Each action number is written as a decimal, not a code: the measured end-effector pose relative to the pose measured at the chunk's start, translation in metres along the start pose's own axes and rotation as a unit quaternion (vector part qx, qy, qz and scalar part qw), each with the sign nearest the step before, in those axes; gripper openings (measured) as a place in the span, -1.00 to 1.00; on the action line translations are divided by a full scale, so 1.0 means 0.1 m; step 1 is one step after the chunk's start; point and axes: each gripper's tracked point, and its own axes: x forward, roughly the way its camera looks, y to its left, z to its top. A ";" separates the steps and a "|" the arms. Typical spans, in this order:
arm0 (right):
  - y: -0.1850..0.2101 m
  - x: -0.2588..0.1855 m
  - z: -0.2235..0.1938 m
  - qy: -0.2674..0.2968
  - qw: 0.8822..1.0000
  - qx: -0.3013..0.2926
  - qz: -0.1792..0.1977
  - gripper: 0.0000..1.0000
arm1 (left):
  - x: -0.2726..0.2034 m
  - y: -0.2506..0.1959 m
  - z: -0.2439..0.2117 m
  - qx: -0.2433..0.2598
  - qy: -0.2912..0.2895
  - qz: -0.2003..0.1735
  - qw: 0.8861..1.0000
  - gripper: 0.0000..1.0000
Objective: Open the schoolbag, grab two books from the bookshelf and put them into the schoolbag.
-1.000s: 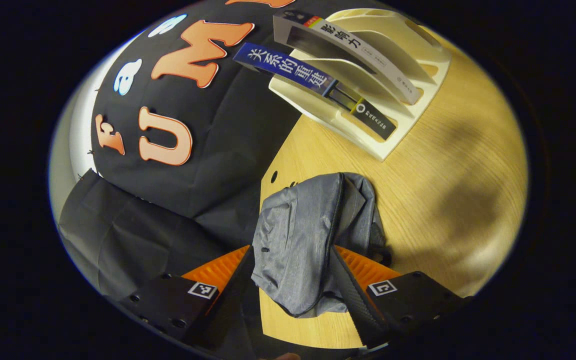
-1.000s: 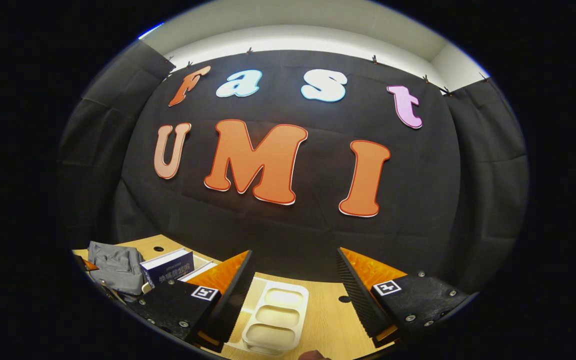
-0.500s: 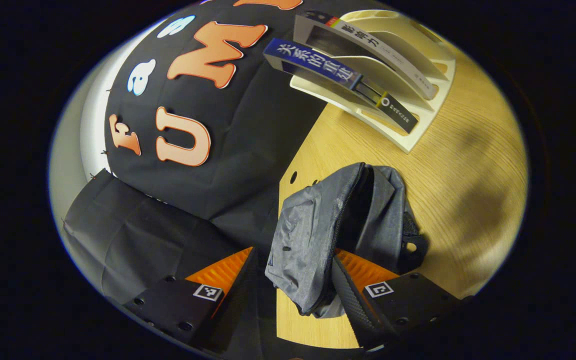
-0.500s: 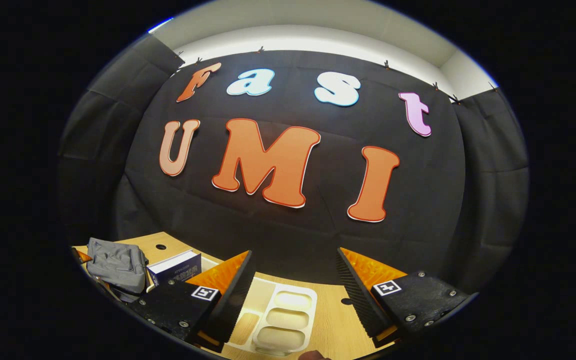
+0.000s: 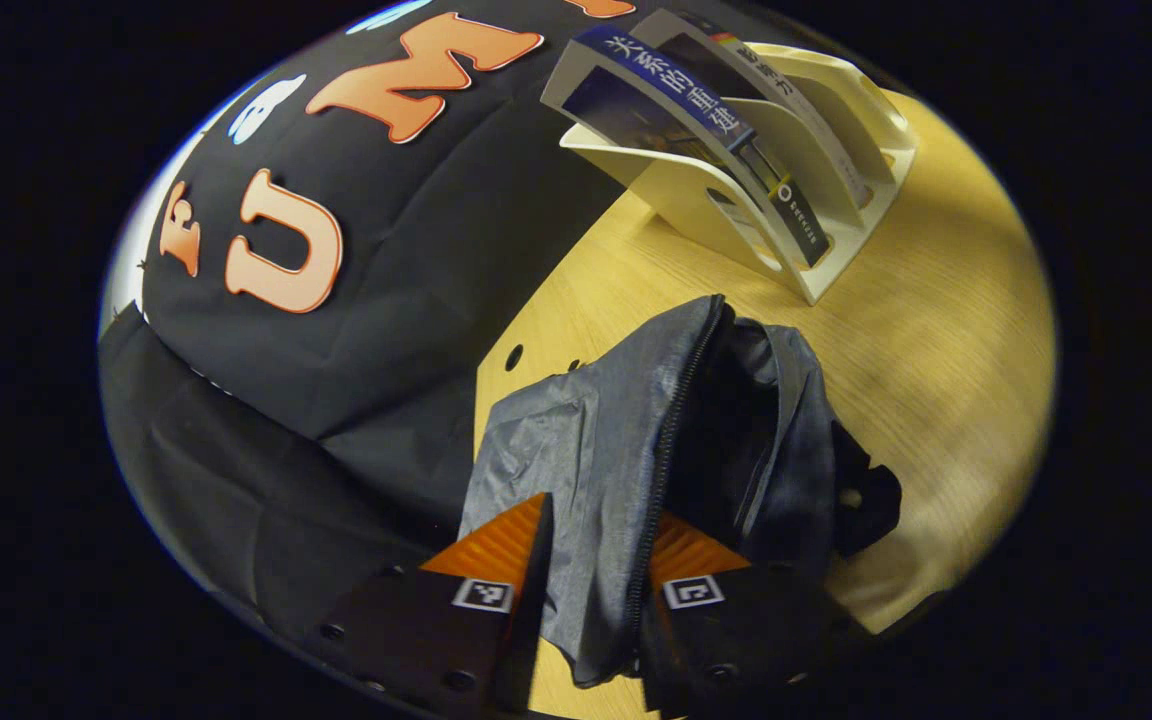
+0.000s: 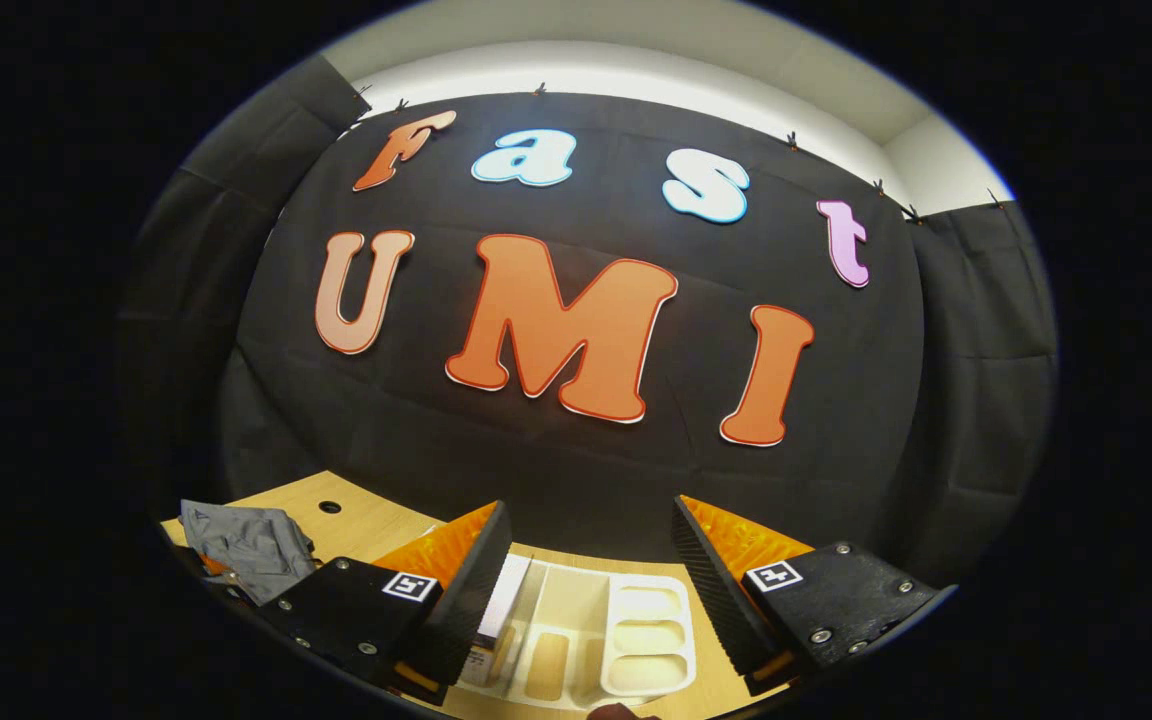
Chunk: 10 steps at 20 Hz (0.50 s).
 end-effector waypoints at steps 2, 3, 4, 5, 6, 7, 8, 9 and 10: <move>0.18 0.03 -0.01 0.016 1.000 -0.003 0.002 0.92 | -0.02 0.03 0.01 -0.013 -0.010 -0.037 0.999 -0.63; 0.26 0.05 -0.02 0.028 1.000 -0.001 0.006 0.92 | -0.01 0.03 0.01 -0.019 -0.014 -0.058 0.998 -0.72; 0.34 0.07 -0.07 0.042 0.999 0.004 0.007 0.92 | -0.02 0.03 0.03 -0.023 -0.016 -0.081 0.996 -0.77; 0.41 0.09 -0.12 0.057 0.998 0.010 0.011 0.93 | -0.03 0.06 0.03 -0.025 -0.023 -0.102 0.994 -0.77; 0.48 0.12 -0.16 0.073 0.997 0.014 0.013 0.93 | -0.06 0.11 0.08 -0.029 -0.031 -0.119 0.992 -0.79; 0.54 0.14 -0.21 0.092 0.995 0.015 0.015 0.92 | -0.05 0.14 0.09 -0.034 -0.036 -0.140 0.989 -0.80; 0.57 0.17 -0.26 0.109 0.994 0.014 0.014 0.92 | -0.10 0.16 0.08 -0.038 -0.036 -0.165 0.985 -0.80; 0.61 0.19 -0.28 0.124 0.992 0.014 0.014 0.93 | -0.12 0.21 0.10 -0.044 -0.039 -0.184 0.981 -0.80; 0.65 0.21 -0.29 0.140 0.990 0.017 0.013 0.93 | -0.13 0.27 0.12 -0.049 -0.041 -0.201 0.977 -0.80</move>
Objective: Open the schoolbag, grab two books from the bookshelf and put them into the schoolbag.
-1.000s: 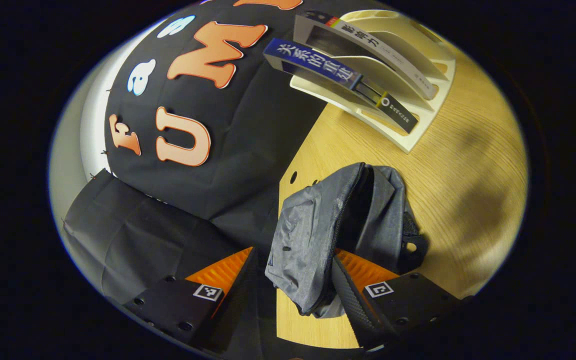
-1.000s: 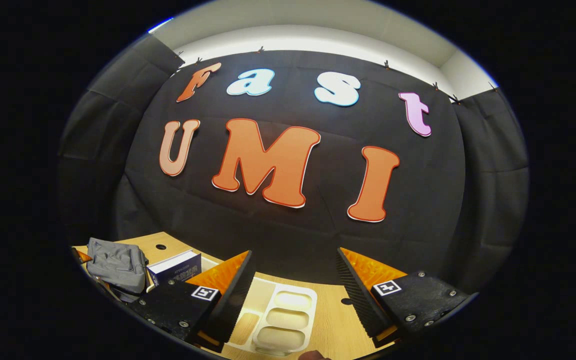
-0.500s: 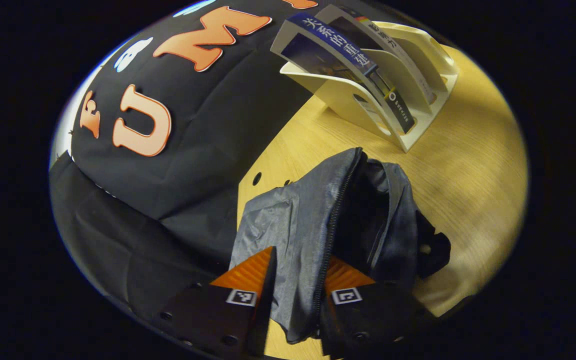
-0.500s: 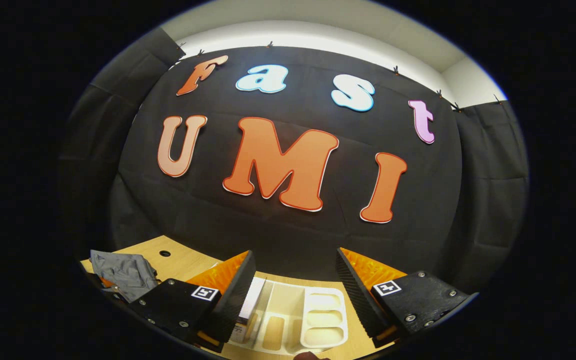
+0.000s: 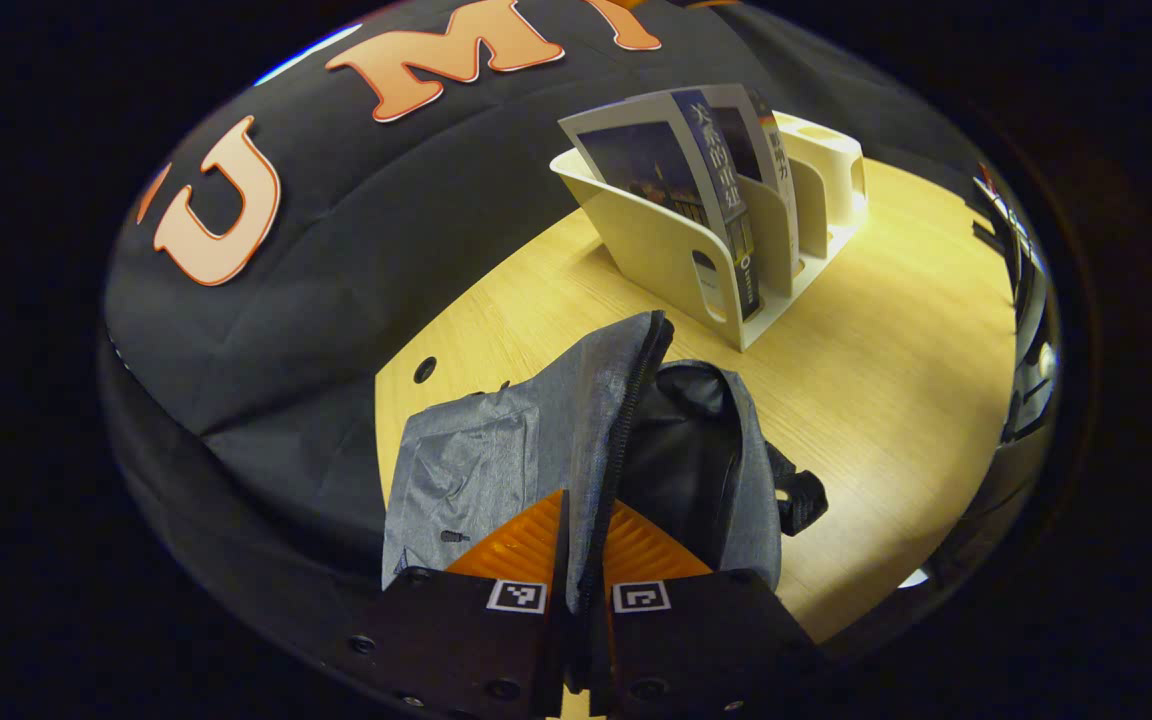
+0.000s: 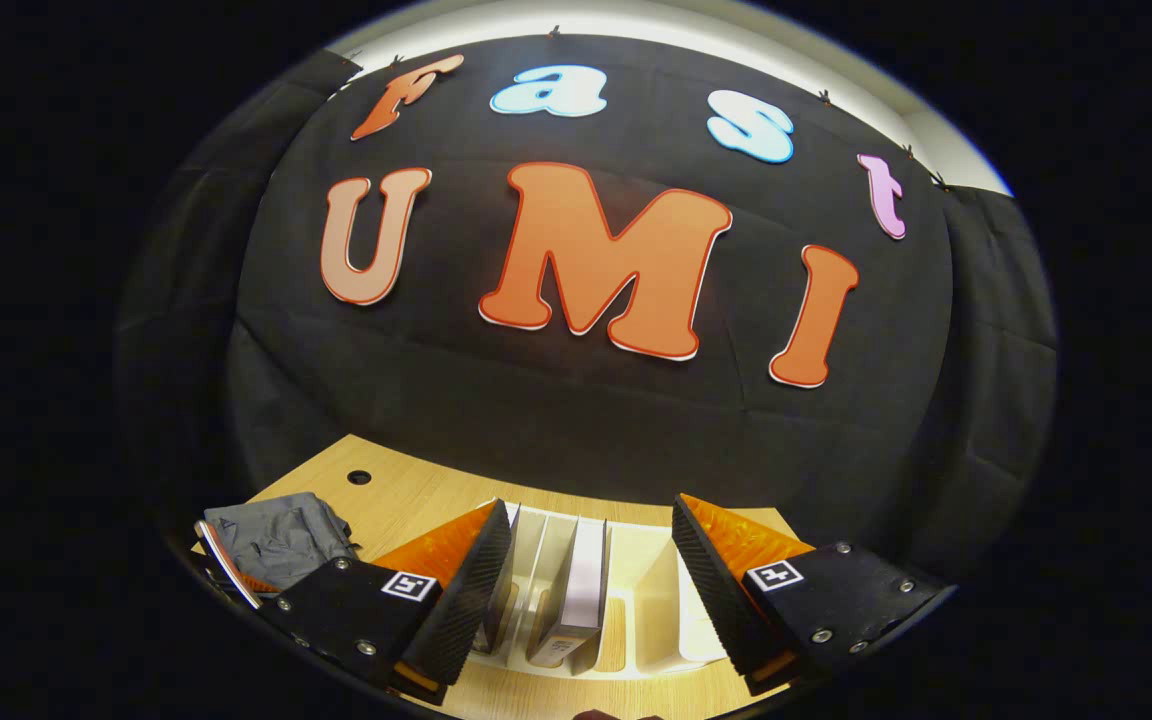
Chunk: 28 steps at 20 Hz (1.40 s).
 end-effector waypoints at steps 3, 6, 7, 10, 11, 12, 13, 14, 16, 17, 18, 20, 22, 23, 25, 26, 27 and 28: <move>0.17 0.07 -0.04 0.048 0.999 0.020 0.016 0.94 | -0.15 0.21 0.11 -0.010 -0.009 -0.040 0.999 -0.80; 0.32 0.14 -0.12 0.107 0.993 0.031 0.040 0.94 | -0.27 0.43 0.25 -0.020 -0.015 -0.067 0.997 -0.84; 0.37 0.17 -0.18 0.128 0.990 0.031 0.049 0.94 | -0.32 0.51 0.27 -0.025 -0.011 -0.075 0.997 -0.84; 0.53 0.25 -0.36 0.191 0.978 0.026 0.077 0.94 | -0.40 0.68 0.39 -0.046 0.001 -0.102 0.994 -0.84; 0.56 0.29 -0.39 0.209 0.974 0.024 0.084 0.94 | -0.44 0.72 0.43 -0.054 0.007 -0.110 0.992 -0.84; 0.59 0.34 -0.44 0.226 0.970 0.023 0.091 0.95 | -0.46 0.78 0.47 -0.058 0.010 -0.116 0.992 -0.83; 0.60 0.37 -0.48 0.245 0.965 0.023 0.097 0.95 | -0.48 0.83 0.51 -0.060 0.014 -0.123 0.991 -0.83; 0.62 0.41 -0.52 0.260 0.960 0.026 0.104 0.95 | -0.50 0.89 0.56 -0.062 0.018 -0.125 0.990 -0.83; 0.63 0.51 -0.56 0.289 0.950 0.034 0.115 0.95 | -0.55 0.98 0.67 -0.056 0.022 -0.130 0.990 -0.84; 0.63 0.56 -0.58 0.305 0.944 0.035 0.121 0.95 | -0.59 1.00 0.74 -0.053 0.022 -0.132 0.990 -0.84; 0.66 0.60 -0.65 0.319 0.939 0.039 0.121 0.92 | -0.63 1.00 0.80 -0.050 0.021 -0.136 0.989 -0.84; 0.71 0.66 -0.76 0.353 0.925 0.047 0.129 0.87 | -0.72 1.00 0.85 -0.051 0.025 -0.143 0.988 -0.83; 0.76 0.71 -0.88 0.385 0.912 0.055 0.134 0.82 | -0.73 1.01 0.90 -0.052 0.030 -0.146 0.987 -0.86; 0.80 0.76 -0.93 0.395 0.907 0.055 0.137 0.79 | -0.67 1.00 0.93 -0.054 0.033 -0.148 0.987 -0.86; 0.83 0.80 -1.04 0.416 0.898 0.055 0.132 0.68 | -0.65 0.96 0.93 -0.065 0.043 -0.155 0.985 -0.87; 0.83 0.83 -1.11 0.426 0.894 0.056 0.127 0.62 | -0.65 0.93 0.92 -0.073 0.049 -0.162 0.983 -0.87; 0.86 0.86 -1.16 0.436 0.889 0.058 0.124 0.51 | -0.64 0.90 0.90 -0.080 0.052 -0.169 0.981 -0.87; 0.88 0.86 -1.23 0.448 0.884 0.062 0.121 0.43 | -0.63 0.88 0.88 -0.089 0.057 -0.175 0.979 -0.87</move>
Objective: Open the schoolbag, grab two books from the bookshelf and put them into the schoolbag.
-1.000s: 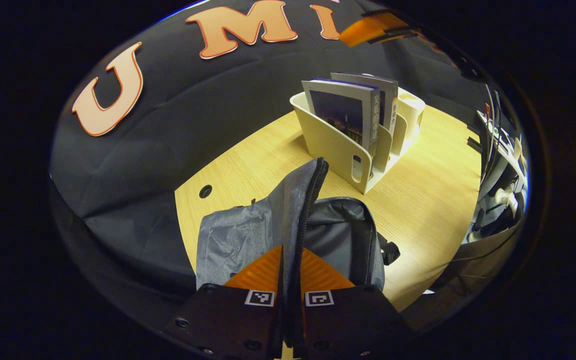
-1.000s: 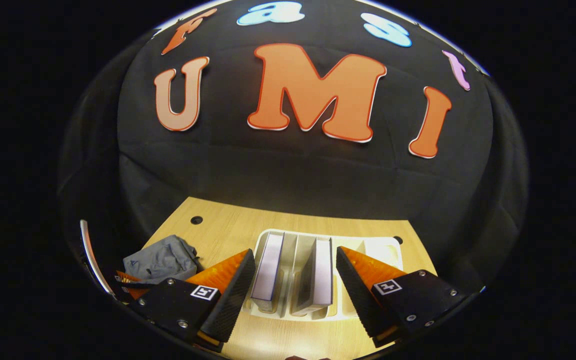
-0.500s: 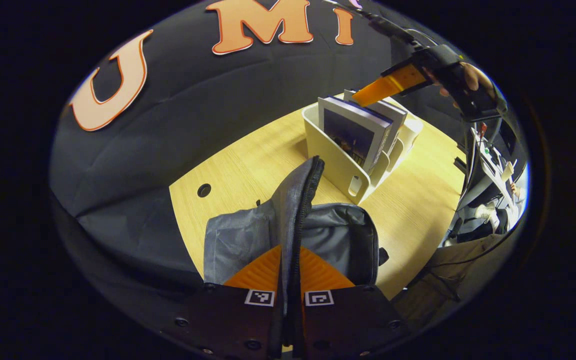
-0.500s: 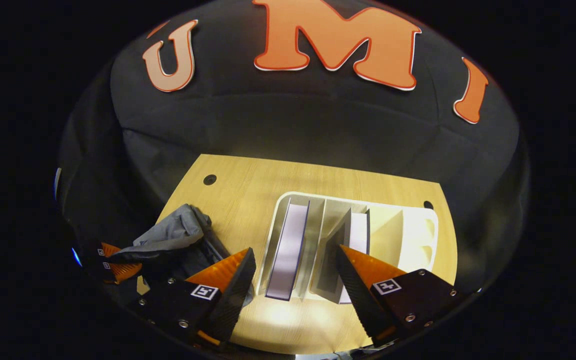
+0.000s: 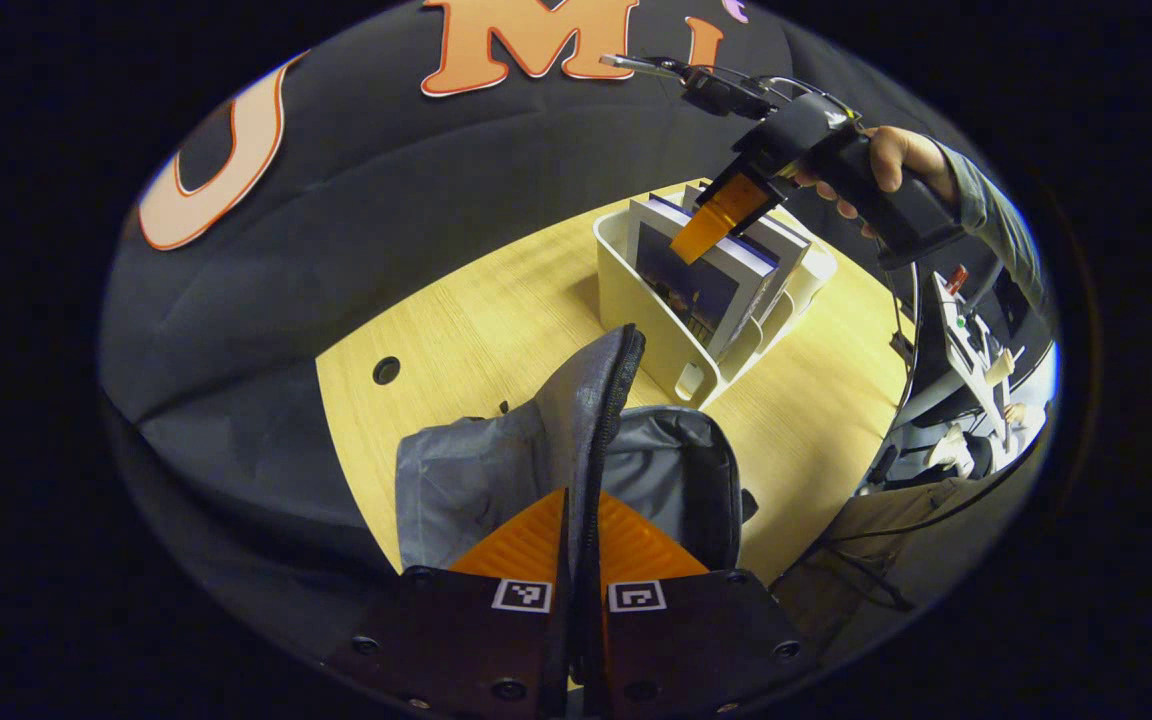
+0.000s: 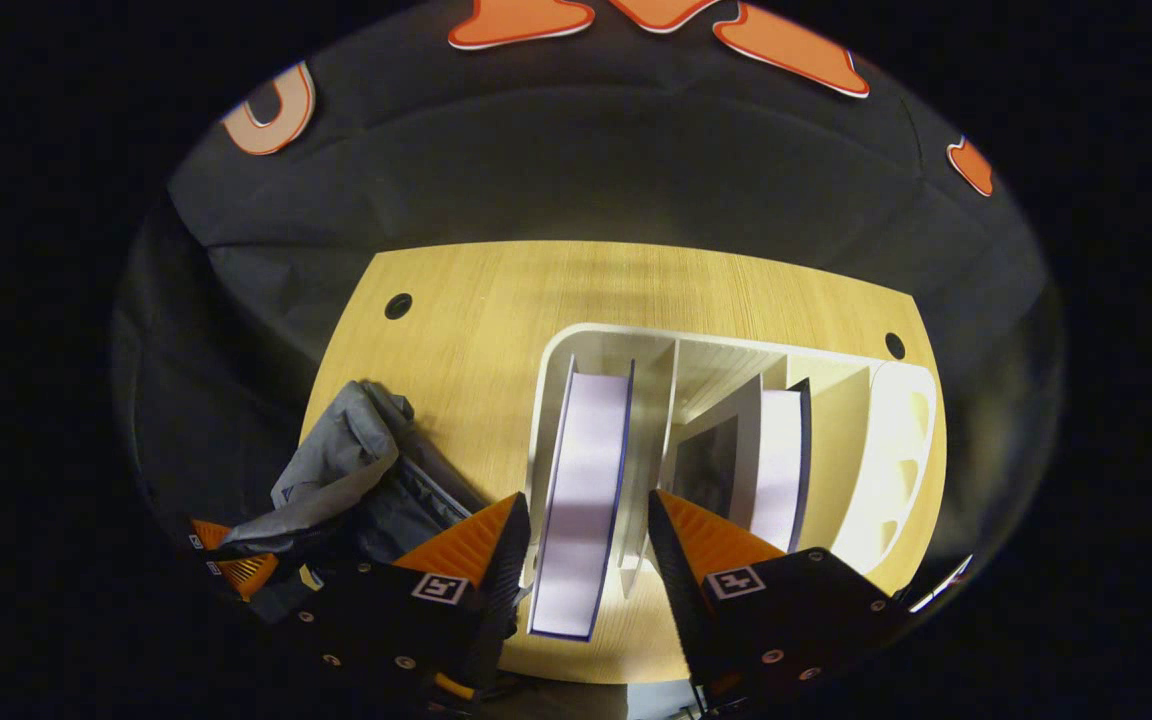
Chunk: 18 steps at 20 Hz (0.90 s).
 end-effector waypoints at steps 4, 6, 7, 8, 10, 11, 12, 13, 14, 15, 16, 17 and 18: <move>-0.01 0.12 -0.08 0.029 0.999 0.031 -0.008 -0.11 | 0.06 0.01 -0.05 -0.031 0.008 -0.017 0.999 -0.87; -0.04 0.08 -0.06 0.029 0.999 0.043 -0.006 -0.24 | 0.06 0.01 -0.08 -0.044 0.010 -0.021 0.999 -0.87; -0.04 0.05 -0.06 0.028 0.998 0.050 0.000 -0.27 | 0.06 0.02 -0.09 -0.048 0.011 -0.023 0.999 -0.87; -0.02 0.00 -0.06 0.027 0.998 0.057 0.012 -0.28 | 0.07 0.01 -0.08 -0.050 0.011 -0.024 0.998 -0.86; -0.02 -0.15 -0.03 0.016 0.997 0.069 0.029 -0.31 | 0.06 0.00 -0.09 -0.053 0.011 -0.024 0.998 -0.87; -0.05 -0.23 0.00 0.006 0.997 0.075 0.033 -0.31 | 0.06 0.00 -0.09 -0.053 0.010 -0.024 0.998 -0.87; -0.06 -0.34 0.02 -0.003 0.996 0.080 0.036 -0.32 | 0.07 0.00 -0.10 -0.053 0.010 -0.022 0.998 -0.87; -0.08 -0.43 0.03 -0.011 0.995 0.085 0.041 -0.32 | 0.07 0.00 -0.10 -0.053 0.010 -0.022 0.998 -0.87; -0.09 -0.53 0.02 -0.017 0.995 0.090 0.046 -0.33 | 0.08 -0.01 -0.10 -0.052 0.010 -0.022 0.998 -0.87; -0.12 -0.62 0.02 -0.024 0.994 0.094 0.051 -0.34 | 0.08 0.00 -0.10 -0.052 0.010 -0.023 0.998 -0.87; -0.14 -0.73 0.02 -0.033 0.993 0.098 0.057 -0.34 | 0.08 0.00 -0.12 -0.051 0.011 -0.023 0.998 -0.87; -0.16 -0.85 0.02 -0.041 0.992 0.103 0.063 -0.35 | 0.08 0.01 -0.14 -0.051 0.011 -0.023 0.998 -0.87; -0.19 -0.96 0.00 -0.052 0.990 0.109 0.069 -0.35 | 0.08 0.01 -0.14 -0.051 0.012 -0.023 0.998 -0.87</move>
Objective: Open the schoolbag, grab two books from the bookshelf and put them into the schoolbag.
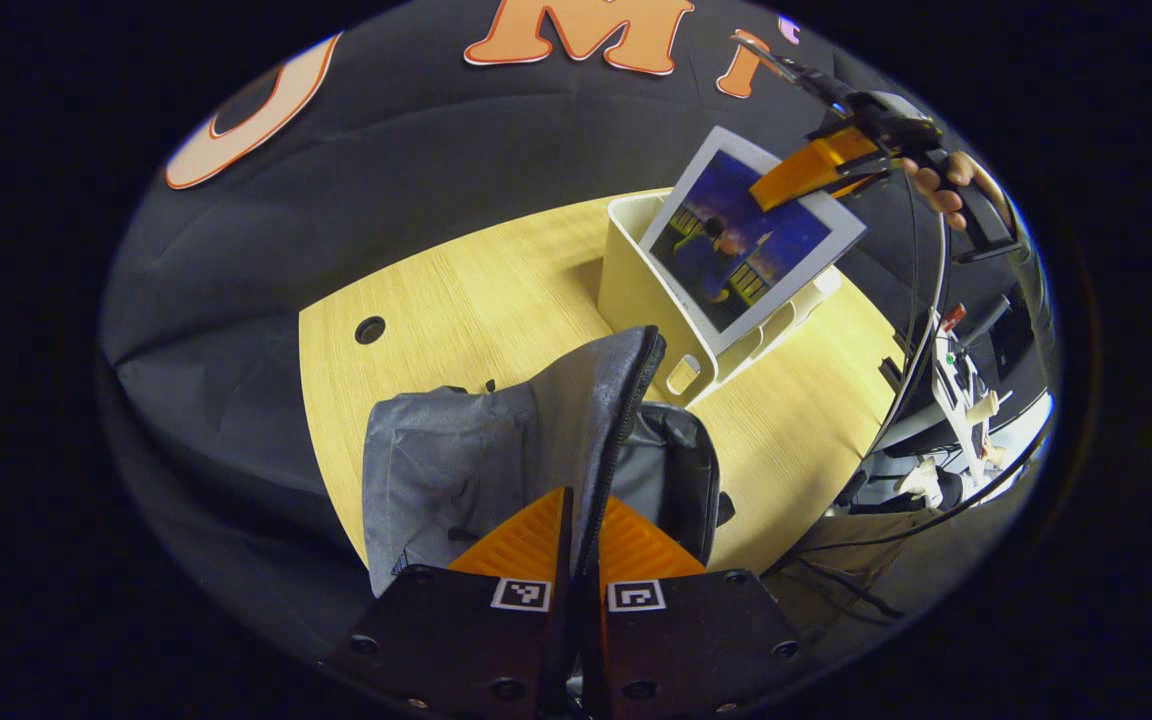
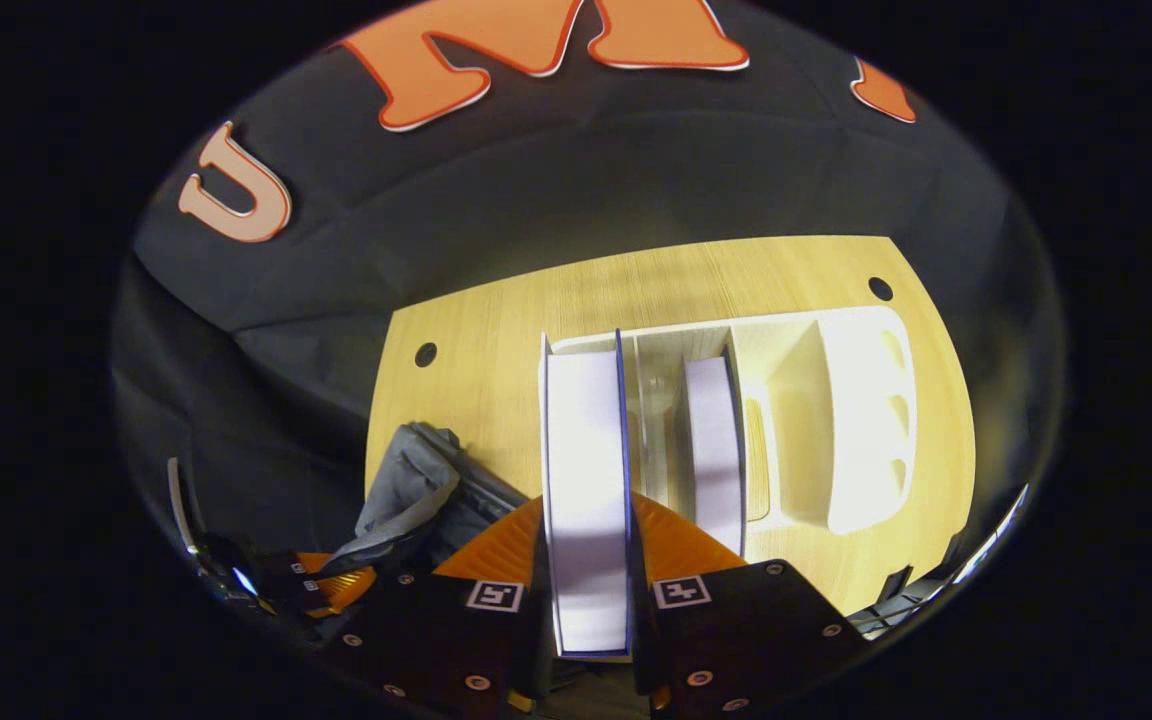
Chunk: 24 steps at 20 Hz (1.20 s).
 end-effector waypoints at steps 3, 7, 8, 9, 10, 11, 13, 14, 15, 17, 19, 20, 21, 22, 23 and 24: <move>-0.03 -0.34 0.02 -0.029 0.999 0.012 0.017 -0.35 | 0.00 0.00 0.00 0.001 -0.002 0.000 1.000 -0.87; -0.03 -0.63 -0.12 -0.052 0.998 0.016 0.044 -0.37 | 0.01 0.01 0.00 0.003 -0.006 0.001 1.000 -0.87; -0.03 -0.68 -0.17 -0.057 0.997 0.019 0.051 -0.37 | 0.00 0.02 0.00 0.003 -0.007 0.001 1.000 -0.87; -0.02 -0.72 -0.23 -0.060 0.996 0.023 0.061 -0.37 | 0.01 0.02 0.00 0.002 -0.007 0.001 1.000 -0.87; -0.02 -0.74 -0.28 -0.062 0.995 0.031 0.070 -0.37 | 0.02 0.03 -0.01 0.003 -0.007 0.001 1.000 -0.87; 0.00 -0.77 -0.35 -0.064 0.994 0.040 0.080 -0.38 | 0.02 0.04 -0.03 0.003 -0.008 0.002 1.000 -0.87; 0.03 -0.79 -0.48 -0.066 0.992 0.054 0.097 -0.37 | 0.01 0.05 -0.01 0.005 -0.010 0.004 1.000 -0.87; 0.03 -0.77 -0.56 -0.066 0.991 0.060 0.102 -0.37 | 0.00 0.05 0.00 0.006 -0.011 0.005 1.000 -0.87; 0.05 -0.72 -0.63 -0.065 0.990 0.062 0.105 -0.37 | 0.00 0.06 0.02 0.009 -0.012 0.005 1.000 -0.87; 0.14 -0.66 -0.79 -0.064 0.989 0.067 0.115 -0.38 | 0.00 0.07 0.02 0.012 -0.016 0.008 1.000 -0.87; 0.22 -0.62 -0.93 -0.061 0.987 0.077 0.129 -0.39 | -0.01 0.09 0.04 0.014 -0.020 0.010 1.000 -0.87; 0.26 -0.59 -0.98 -0.060 0.985 0.084 0.137 -0.39 | -0.01 0.09 0.03 0.013 -0.022 0.011 1.000 -0.87; 0.29 -0.54 -1.03 -0.060 0.984 0.088 0.145 -0.39 | -0.01 0.10 0.04 0.012 -0.024 0.012 1.000 -0.87; 0.33 -0.51 -1.10 -0.059 0.982 0.095 0.151 -0.38 | -0.02 0.10 0.04 0.011 -0.027 0.013 1.000 -0.87; 0.36 -0.45 -1.17 -0.056 0.981 0.102 0.157 -0.38 | -0.03 0.10 0.05 0.008 -0.029 0.014 0.999 -0.87; 0.40 -0.39 -1.23 -0.052 0.979 0.112 0.162 -0.38 | -0.05 0.11 0.03 0.005 -0.033 0.015 0.999 -0.87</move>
